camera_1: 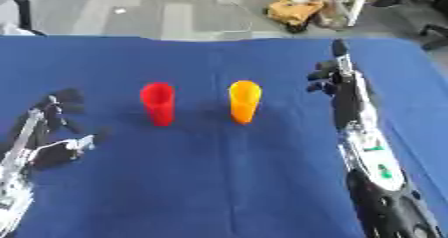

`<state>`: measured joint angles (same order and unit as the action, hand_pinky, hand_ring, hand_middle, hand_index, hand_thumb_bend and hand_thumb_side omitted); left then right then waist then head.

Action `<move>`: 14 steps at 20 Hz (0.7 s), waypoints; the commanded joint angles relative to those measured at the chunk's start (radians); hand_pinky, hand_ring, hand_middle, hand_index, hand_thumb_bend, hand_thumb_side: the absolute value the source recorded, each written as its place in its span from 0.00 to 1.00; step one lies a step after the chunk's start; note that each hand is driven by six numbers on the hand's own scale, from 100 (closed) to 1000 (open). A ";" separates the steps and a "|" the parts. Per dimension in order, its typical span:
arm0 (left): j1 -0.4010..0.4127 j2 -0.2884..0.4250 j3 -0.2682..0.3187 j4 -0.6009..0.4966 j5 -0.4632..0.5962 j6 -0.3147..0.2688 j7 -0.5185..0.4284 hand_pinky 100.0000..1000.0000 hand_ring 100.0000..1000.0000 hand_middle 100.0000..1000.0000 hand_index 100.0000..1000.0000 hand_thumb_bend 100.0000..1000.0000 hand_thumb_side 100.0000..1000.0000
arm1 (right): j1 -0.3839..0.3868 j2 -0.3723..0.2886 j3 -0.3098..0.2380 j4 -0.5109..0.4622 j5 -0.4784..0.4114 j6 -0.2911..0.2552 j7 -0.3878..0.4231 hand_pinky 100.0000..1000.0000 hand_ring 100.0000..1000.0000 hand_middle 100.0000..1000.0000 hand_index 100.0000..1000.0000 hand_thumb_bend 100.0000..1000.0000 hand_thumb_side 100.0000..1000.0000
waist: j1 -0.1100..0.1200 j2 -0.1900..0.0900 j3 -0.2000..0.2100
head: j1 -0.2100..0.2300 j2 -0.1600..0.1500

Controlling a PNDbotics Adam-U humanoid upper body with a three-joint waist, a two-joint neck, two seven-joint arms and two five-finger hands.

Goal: Pour the contents of one cup into another cup.

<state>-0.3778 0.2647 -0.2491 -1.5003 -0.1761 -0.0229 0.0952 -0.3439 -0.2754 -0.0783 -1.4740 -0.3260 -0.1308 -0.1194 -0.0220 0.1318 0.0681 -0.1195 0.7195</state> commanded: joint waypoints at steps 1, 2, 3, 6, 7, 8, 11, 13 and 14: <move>-0.022 0.019 -0.007 0.007 -0.008 -0.004 0.012 0.39 0.64 0.66 0.80 0.81 0.24 | -0.014 -0.010 0.001 -0.010 0.007 -0.002 0.004 0.36 0.47 0.30 0.45 0.35 0.73 | -0.001 -0.014 -0.003 | 0.005 0.003; -0.038 0.020 -0.018 0.024 -0.011 -0.003 0.022 0.39 0.64 0.66 0.80 0.81 0.24 | -0.014 -0.009 0.002 -0.010 0.007 -0.002 0.005 0.36 0.47 0.30 0.45 0.35 0.73 | -0.002 -0.015 -0.006 | 0.007 0.003; -0.060 0.018 -0.028 0.046 -0.014 -0.002 0.034 0.39 0.64 0.66 0.80 0.82 0.23 | -0.013 -0.008 0.003 -0.009 0.007 -0.001 0.006 0.36 0.47 0.30 0.45 0.34 0.73 | -0.003 -0.014 -0.008 | 0.008 0.002; -0.132 -0.001 -0.053 0.124 -0.024 -0.007 0.062 0.39 0.64 0.66 0.80 0.81 0.23 | -0.013 -0.006 0.004 -0.008 0.007 -0.001 0.008 0.36 0.47 0.30 0.45 0.34 0.73 | -0.006 -0.011 -0.013 | 0.009 -0.002; -0.151 -0.009 -0.056 0.151 -0.029 -0.013 0.067 0.39 0.64 0.66 0.80 0.81 0.23 | -0.013 -0.005 0.004 -0.008 0.007 -0.001 0.008 0.36 0.47 0.30 0.45 0.34 0.73 | -0.007 -0.011 -0.015 | 0.011 -0.002; -0.167 -0.016 -0.057 0.178 -0.036 -0.022 0.073 0.39 0.64 0.66 0.80 0.81 0.23 | -0.013 -0.004 0.005 -0.008 0.007 -0.001 0.008 0.36 0.47 0.30 0.45 0.34 0.73 | -0.008 -0.011 -0.016 | 0.012 -0.002; -0.206 -0.037 -0.056 0.251 -0.059 -0.049 0.087 0.39 0.64 0.66 0.81 0.81 0.22 | -0.013 -0.003 0.005 -0.008 0.006 -0.002 0.009 0.36 0.47 0.30 0.45 0.34 0.73 | -0.011 -0.010 -0.023 | 0.013 -0.003; -0.225 -0.048 -0.055 0.291 -0.074 -0.064 0.093 0.39 0.64 0.66 0.81 0.80 0.22 | -0.013 -0.002 0.005 -0.008 0.006 -0.002 0.010 0.36 0.47 0.30 0.45 0.34 0.73 | -0.012 -0.009 -0.026 | 0.014 -0.001; -0.232 -0.053 -0.055 0.308 -0.080 -0.071 0.095 0.38 0.64 0.66 0.81 0.80 0.22 | -0.013 -0.002 0.005 -0.007 0.005 -0.002 0.010 0.36 0.47 0.30 0.45 0.34 0.73 | -0.012 -0.008 -0.028 | 0.015 -0.001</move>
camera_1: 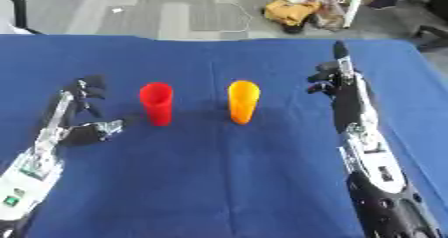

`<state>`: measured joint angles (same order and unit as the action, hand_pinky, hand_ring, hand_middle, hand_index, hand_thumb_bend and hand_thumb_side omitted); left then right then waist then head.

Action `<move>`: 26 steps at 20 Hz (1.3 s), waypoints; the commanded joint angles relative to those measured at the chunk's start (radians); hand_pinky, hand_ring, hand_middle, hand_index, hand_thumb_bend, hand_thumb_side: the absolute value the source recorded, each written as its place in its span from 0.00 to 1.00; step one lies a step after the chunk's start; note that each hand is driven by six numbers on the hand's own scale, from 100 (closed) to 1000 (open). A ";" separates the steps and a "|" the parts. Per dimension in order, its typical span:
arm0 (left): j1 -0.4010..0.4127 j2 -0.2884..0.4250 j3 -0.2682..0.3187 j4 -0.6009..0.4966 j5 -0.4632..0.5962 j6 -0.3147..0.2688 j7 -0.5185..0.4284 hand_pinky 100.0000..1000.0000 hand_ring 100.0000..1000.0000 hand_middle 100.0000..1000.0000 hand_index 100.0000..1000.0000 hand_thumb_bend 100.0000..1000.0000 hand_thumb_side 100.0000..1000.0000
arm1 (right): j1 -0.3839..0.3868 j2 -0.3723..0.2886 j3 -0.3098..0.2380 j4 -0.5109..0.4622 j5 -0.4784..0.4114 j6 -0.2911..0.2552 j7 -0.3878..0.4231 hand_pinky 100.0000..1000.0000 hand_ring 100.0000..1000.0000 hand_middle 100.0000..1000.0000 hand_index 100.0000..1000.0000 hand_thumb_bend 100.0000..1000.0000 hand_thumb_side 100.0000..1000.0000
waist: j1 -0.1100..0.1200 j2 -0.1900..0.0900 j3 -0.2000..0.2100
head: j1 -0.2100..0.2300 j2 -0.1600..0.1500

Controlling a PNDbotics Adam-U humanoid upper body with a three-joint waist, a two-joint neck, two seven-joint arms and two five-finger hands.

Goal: Pour the contents of one cup into another cup.

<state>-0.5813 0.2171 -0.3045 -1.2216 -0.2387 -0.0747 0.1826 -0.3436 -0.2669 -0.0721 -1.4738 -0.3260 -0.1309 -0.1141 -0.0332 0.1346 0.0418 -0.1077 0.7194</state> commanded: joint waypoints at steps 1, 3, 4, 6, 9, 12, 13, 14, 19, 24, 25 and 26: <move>-0.036 -0.010 0.001 0.045 -0.022 -0.024 0.010 0.38 0.64 0.66 0.81 0.80 0.22 | -0.013 -0.009 -0.001 -0.008 0.005 -0.002 0.005 0.36 0.47 0.30 0.45 0.34 0.73 | -0.001 -0.011 -0.002 | 0.003 0.000; -0.049 -0.019 0.003 0.072 -0.030 -0.034 0.014 0.38 0.64 0.66 0.81 0.80 0.23 | -0.013 -0.008 0.000 -0.007 0.005 -0.001 0.005 0.36 0.47 0.30 0.45 0.34 0.73 | -0.002 -0.010 -0.003 | 0.004 0.000; -0.056 -0.025 0.005 0.085 -0.033 -0.037 0.014 0.38 0.64 0.66 0.81 0.80 0.22 | -0.013 -0.008 0.000 -0.007 0.005 -0.001 0.006 0.36 0.47 0.30 0.45 0.34 0.73 | -0.002 -0.010 -0.003 | 0.004 0.001; -0.069 -0.036 0.008 0.111 -0.041 -0.045 0.016 0.38 0.64 0.66 0.81 0.80 0.23 | -0.013 -0.006 0.001 -0.007 0.004 -0.001 0.007 0.36 0.47 0.30 0.45 0.34 0.73 | -0.004 -0.009 -0.005 | 0.006 0.000; -0.086 -0.048 0.012 0.141 -0.049 -0.057 0.017 0.38 0.64 0.66 0.81 0.80 0.23 | -0.013 -0.006 0.001 -0.007 0.004 -0.001 0.007 0.36 0.47 0.30 0.45 0.34 0.73 | -0.006 -0.008 -0.009 | 0.007 -0.001; -0.101 -0.059 0.016 0.163 -0.052 -0.068 0.014 0.38 0.64 0.66 0.81 0.80 0.23 | -0.013 -0.004 0.002 -0.007 0.004 -0.001 0.008 0.36 0.47 0.30 0.45 0.34 0.73 | -0.008 -0.006 -0.013 | 0.008 -0.001; -0.106 -0.062 0.017 0.169 -0.052 -0.071 0.014 0.38 0.64 0.66 0.81 0.79 0.23 | -0.013 -0.003 0.002 -0.006 0.003 -0.001 0.009 0.36 0.47 0.30 0.45 0.34 0.73 | -0.009 -0.006 -0.014 | 0.008 -0.001; -0.111 -0.066 0.019 0.175 -0.051 -0.074 0.013 0.38 0.64 0.66 0.81 0.79 0.23 | -0.013 -0.003 0.002 -0.006 0.003 -0.001 0.009 0.36 0.47 0.30 0.45 0.34 0.73 | -0.010 -0.005 -0.015 | 0.009 -0.001; -0.136 -0.080 0.020 0.194 -0.055 -0.081 0.011 0.38 0.64 0.66 0.81 0.79 0.22 | -0.014 -0.001 0.004 -0.006 0.003 -0.002 0.011 0.36 0.47 0.30 0.45 0.34 0.73 | -0.014 -0.001 -0.022 | 0.013 -0.002; -0.146 -0.084 0.022 0.204 -0.060 -0.085 0.011 0.38 0.64 0.66 0.81 0.79 0.22 | -0.015 0.000 0.004 -0.006 0.002 -0.002 0.012 0.36 0.47 0.30 0.45 0.34 0.73 | -0.015 0.001 -0.025 | 0.014 -0.002; -0.146 -0.084 0.023 0.205 -0.060 -0.085 0.011 0.38 0.64 0.66 0.81 0.79 0.22 | -0.015 0.000 0.004 -0.006 0.002 -0.002 0.012 0.36 0.47 0.30 0.45 0.34 0.73 | -0.015 0.001 -0.025 | 0.014 -0.002; -0.150 -0.085 0.022 0.210 -0.062 -0.084 0.010 0.38 0.64 0.66 0.81 0.79 0.23 | -0.016 0.001 0.004 -0.007 0.002 -0.002 0.013 0.36 0.47 0.30 0.45 0.34 0.74 | -0.015 0.003 -0.027 | 0.015 -0.001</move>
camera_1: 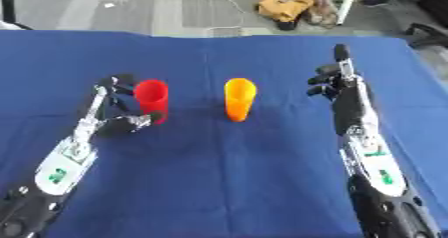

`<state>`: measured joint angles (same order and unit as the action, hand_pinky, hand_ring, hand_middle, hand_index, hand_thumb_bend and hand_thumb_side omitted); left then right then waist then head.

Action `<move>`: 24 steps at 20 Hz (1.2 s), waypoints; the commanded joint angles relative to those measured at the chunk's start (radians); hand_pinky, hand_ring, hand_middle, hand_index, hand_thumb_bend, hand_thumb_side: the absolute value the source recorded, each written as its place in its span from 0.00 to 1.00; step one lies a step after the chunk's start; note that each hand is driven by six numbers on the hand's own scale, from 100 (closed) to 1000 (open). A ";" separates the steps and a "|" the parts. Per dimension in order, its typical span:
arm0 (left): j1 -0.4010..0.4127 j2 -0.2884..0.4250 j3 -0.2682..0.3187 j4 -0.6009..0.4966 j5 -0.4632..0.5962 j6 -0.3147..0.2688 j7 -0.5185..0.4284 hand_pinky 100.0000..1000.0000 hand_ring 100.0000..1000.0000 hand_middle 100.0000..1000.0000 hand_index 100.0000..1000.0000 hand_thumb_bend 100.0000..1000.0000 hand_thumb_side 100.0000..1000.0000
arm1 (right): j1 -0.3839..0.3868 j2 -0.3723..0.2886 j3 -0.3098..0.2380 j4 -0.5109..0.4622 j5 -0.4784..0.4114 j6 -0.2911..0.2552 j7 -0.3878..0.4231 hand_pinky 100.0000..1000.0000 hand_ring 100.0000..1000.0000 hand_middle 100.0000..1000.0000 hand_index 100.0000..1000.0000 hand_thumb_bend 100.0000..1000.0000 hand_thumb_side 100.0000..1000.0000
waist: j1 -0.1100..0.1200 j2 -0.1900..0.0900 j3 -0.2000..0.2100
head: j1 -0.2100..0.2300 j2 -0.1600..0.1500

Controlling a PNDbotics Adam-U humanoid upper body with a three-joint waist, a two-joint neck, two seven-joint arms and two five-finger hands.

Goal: Pour the contents of one cup into another cup.

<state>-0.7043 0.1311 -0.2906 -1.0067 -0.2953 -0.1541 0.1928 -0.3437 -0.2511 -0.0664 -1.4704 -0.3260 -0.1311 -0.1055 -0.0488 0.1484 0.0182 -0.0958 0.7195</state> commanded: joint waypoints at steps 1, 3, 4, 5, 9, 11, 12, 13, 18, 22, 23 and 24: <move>-0.032 -0.001 0.009 0.002 -0.009 -0.004 -0.002 0.38 0.64 0.66 0.81 0.79 0.23 | -0.016 -0.014 -0.001 -0.010 0.002 -0.002 0.004 0.36 0.47 0.30 0.45 0.34 0.74 | 0.000 -0.009 -0.005 | 0.003 -0.002; -0.038 -0.005 0.012 0.016 -0.014 -0.006 0.000 0.38 0.64 0.66 0.81 0.79 0.23 | -0.018 -0.013 -0.001 -0.010 0.001 -0.002 0.005 0.36 0.47 0.30 0.45 0.34 0.74 | -0.001 -0.006 -0.008 | 0.003 -0.003; -0.040 -0.007 0.014 0.021 -0.015 -0.008 0.002 0.38 0.64 0.66 0.81 0.79 0.23 | -0.018 -0.013 -0.001 -0.010 0.001 -0.002 0.005 0.36 0.47 0.30 0.45 0.34 0.74 | -0.002 -0.004 -0.009 | 0.004 -0.003; -0.042 -0.008 0.015 0.026 -0.016 -0.010 0.003 0.38 0.64 0.66 0.81 0.78 0.23 | -0.018 -0.012 -0.001 -0.010 0.001 -0.002 0.005 0.36 0.47 0.30 0.45 0.34 0.74 | -0.002 -0.003 -0.011 | 0.003 -0.004; -0.050 -0.009 0.016 0.037 -0.020 -0.016 0.004 0.38 0.64 0.66 0.81 0.78 0.23 | -0.020 -0.011 0.000 -0.010 0.001 -0.002 0.007 0.36 0.47 0.30 0.45 0.34 0.74 | -0.004 0.003 -0.016 | 0.004 -0.006; -0.056 -0.010 0.015 0.041 -0.022 -0.019 0.002 0.38 0.64 0.66 0.81 0.78 0.23 | -0.021 -0.009 0.001 -0.011 0.001 -0.002 0.008 0.36 0.47 0.30 0.45 0.34 0.74 | -0.006 0.008 -0.020 | 0.005 -0.008; -0.059 -0.011 0.014 0.044 -0.023 -0.020 0.000 0.38 0.64 0.66 0.81 0.78 0.23 | -0.022 -0.008 0.001 -0.011 0.001 -0.002 0.008 0.36 0.47 0.30 0.45 0.34 0.74 | -0.007 0.010 -0.022 | 0.006 -0.009; -0.062 -0.011 0.014 0.047 -0.025 -0.022 -0.001 0.38 0.64 0.66 0.81 0.78 0.23 | -0.022 -0.007 0.001 -0.011 0.001 -0.002 0.009 0.36 0.47 0.30 0.45 0.34 0.74 | -0.007 0.012 -0.024 | 0.007 -0.009; -0.076 -0.015 0.015 0.062 -0.035 -0.028 -0.004 0.38 0.64 0.66 0.81 0.78 0.23 | -0.028 -0.004 0.003 -0.012 0.001 -0.001 0.012 0.36 0.47 0.30 0.45 0.36 0.74 | -0.009 0.023 -0.030 | 0.009 -0.012; -0.082 -0.019 0.015 0.078 -0.045 -0.032 -0.010 0.38 0.63 0.66 0.81 0.78 0.24 | -0.030 -0.003 0.004 -0.012 0.002 -0.001 0.014 0.36 0.47 0.30 0.45 0.36 0.73 | -0.009 0.028 -0.034 | 0.010 -0.013; -0.083 -0.020 0.014 0.082 -0.049 -0.033 -0.012 0.38 0.63 0.66 0.81 0.78 0.24 | -0.030 -0.003 0.004 -0.012 0.002 -0.001 0.015 0.36 0.47 0.30 0.45 0.36 0.73 | -0.010 0.029 -0.034 | 0.011 -0.013; -0.084 -0.021 0.015 0.087 -0.052 -0.034 -0.014 0.38 0.63 0.65 0.81 0.78 0.24 | -0.031 -0.002 0.004 -0.012 0.002 -0.001 0.015 0.36 0.47 0.30 0.45 0.36 0.73 | -0.010 0.030 -0.035 | 0.011 -0.013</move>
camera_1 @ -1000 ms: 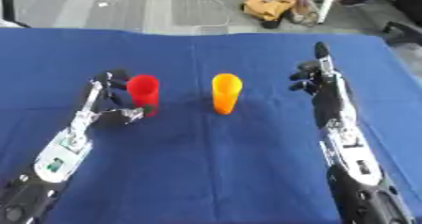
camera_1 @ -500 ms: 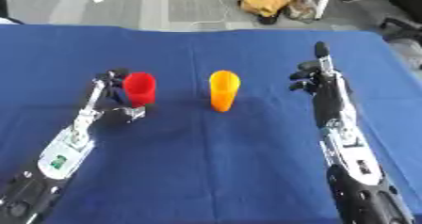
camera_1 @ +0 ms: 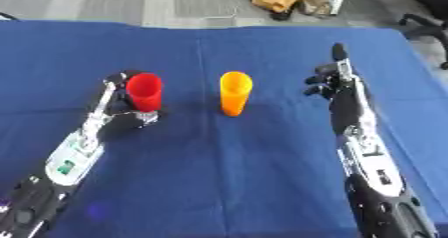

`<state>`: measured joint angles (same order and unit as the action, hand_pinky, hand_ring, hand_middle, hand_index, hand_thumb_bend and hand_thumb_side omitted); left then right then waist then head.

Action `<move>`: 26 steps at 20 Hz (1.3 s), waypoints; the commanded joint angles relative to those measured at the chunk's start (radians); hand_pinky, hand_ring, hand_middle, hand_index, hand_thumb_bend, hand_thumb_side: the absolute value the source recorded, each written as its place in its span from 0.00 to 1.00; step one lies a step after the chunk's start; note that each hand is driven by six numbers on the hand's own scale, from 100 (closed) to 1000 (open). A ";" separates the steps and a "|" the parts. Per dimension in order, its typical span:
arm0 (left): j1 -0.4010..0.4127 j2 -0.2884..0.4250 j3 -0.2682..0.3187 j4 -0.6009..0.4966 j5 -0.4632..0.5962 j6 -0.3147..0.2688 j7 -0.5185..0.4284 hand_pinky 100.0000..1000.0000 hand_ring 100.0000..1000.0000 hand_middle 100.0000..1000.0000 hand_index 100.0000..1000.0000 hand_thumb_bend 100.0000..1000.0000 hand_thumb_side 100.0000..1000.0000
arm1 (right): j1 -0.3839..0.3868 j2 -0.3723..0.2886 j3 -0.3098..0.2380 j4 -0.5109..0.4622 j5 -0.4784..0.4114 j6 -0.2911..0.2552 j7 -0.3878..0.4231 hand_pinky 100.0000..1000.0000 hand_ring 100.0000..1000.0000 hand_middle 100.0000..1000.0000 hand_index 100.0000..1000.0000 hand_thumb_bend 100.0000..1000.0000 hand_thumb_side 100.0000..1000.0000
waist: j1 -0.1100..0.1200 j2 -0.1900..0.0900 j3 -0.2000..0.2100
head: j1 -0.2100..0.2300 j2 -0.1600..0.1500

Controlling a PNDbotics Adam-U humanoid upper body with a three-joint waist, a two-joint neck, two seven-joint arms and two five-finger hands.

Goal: Pour the contents of one cup into another cup.

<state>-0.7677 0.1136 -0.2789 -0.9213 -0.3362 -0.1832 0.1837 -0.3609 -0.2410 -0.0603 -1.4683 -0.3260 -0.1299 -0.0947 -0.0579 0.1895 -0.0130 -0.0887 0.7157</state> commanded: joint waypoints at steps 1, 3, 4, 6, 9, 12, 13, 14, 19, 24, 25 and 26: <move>-0.022 -0.005 0.003 0.005 -0.013 -0.006 -0.007 0.38 0.63 0.65 0.81 0.78 0.24 | -0.014 -0.012 -0.002 -0.014 0.002 -0.002 0.004 0.36 0.47 0.30 0.45 0.36 0.73 | -0.001 -0.011 -0.003 | 0.004 -0.010; -0.025 -0.007 0.003 0.013 -0.019 -0.010 -0.012 0.37 0.62 0.65 0.81 0.78 0.24 | -0.014 -0.012 -0.002 -0.014 0.002 -0.002 0.005 0.36 0.47 0.30 0.45 0.36 0.73 | -0.001 -0.011 -0.004 | 0.004 -0.011; -0.026 -0.008 0.003 0.016 -0.021 -0.012 -0.015 0.37 0.62 0.64 0.81 0.78 0.24 | -0.015 -0.012 -0.002 -0.014 0.002 -0.002 0.005 0.36 0.47 0.30 0.45 0.36 0.73 | -0.001 -0.010 -0.004 | 0.004 -0.011; -0.027 -0.011 0.003 0.023 -0.026 -0.014 -0.019 0.37 0.62 0.64 0.81 0.78 0.24 | -0.015 -0.012 -0.002 -0.014 0.002 -0.002 0.005 0.36 0.47 0.30 0.45 0.36 0.74 | -0.002 -0.010 -0.005 | 0.003 -0.012; -0.026 -0.014 0.003 0.032 -0.033 -0.015 -0.025 0.37 0.63 0.65 0.81 0.78 0.25 | -0.015 -0.011 -0.002 -0.014 0.002 -0.002 0.006 0.36 0.47 0.30 0.45 0.36 0.73 | -0.001 -0.009 -0.006 | 0.003 -0.013; -0.027 -0.018 0.005 0.043 -0.038 -0.015 -0.027 0.38 0.63 0.65 0.81 0.78 0.25 | -0.015 -0.011 -0.002 -0.013 0.002 -0.002 0.006 0.36 0.47 0.30 0.45 0.36 0.74 | -0.001 -0.009 -0.006 | 0.002 -0.014; -0.027 -0.019 0.005 0.046 -0.039 -0.015 -0.028 0.38 0.63 0.65 0.81 0.78 0.25 | -0.015 -0.011 -0.002 -0.013 0.002 -0.002 0.006 0.36 0.47 0.30 0.45 0.36 0.74 | -0.001 -0.009 -0.006 | 0.002 -0.014; -0.028 -0.019 0.006 0.047 -0.040 -0.016 -0.028 0.38 0.63 0.65 0.81 0.78 0.25 | -0.015 -0.011 -0.002 -0.013 0.002 -0.002 0.006 0.36 0.47 0.30 0.45 0.36 0.74 | -0.001 -0.009 -0.006 | 0.002 -0.014; -0.028 -0.024 0.007 0.061 -0.043 -0.014 -0.035 0.37 0.61 0.64 0.81 0.78 0.26 | -0.016 -0.012 -0.002 -0.013 0.002 -0.002 0.007 0.36 0.47 0.30 0.45 0.36 0.74 | 0.001 -0.008 -0.008 | 0.000 -0.015; -0.028 -0.027 0.009 0.072 -0.054 -0.008 -0.032 0.31 0.57 0.60 0.79 0.77 0.25 | -0.016 -0.012 -0.003 -0.013 0.003 -0.002 0.007 0.36 0.47 0.30 0.45 0.36 0.73 | 0.003 -0.008 -0.010 | -0.001 -0.017; -0.027 -0.027 0.010 0.075 -0.057 -0.005 -0.031 0.25 0.51 0.55 0.78 0.76 0.24 | -0.016 -0.012 -0.003 -0.013 0.002 -0.002 0.007 0.36 0.47 0.30 0.45 0.35 0.73 | 0.003 -0.007 -0.010 | -0.001 -0.017; -0.027 -0.027 0.011 0.080 -0.063 0.002 -0.029 0.25 0.51 0.55 0.77 0.76 0.23 | -0.017 -0.012 -0.004 -0.013 0.002 -0.002 0.007 0.36 0.47 0.30 0.45 0.36 0.73 | 0.003 -0.007 -0.010 | -0.001 -0.017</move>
<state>-0.7976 0.0954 -0.2659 -0.8638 -0.3893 -0.1931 0.1595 -0.3615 -0.2405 -0.0602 -1.4683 -0.3260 -0.1308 -0.0888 -0.0561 0.1908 -0.0211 -0.0893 0.7093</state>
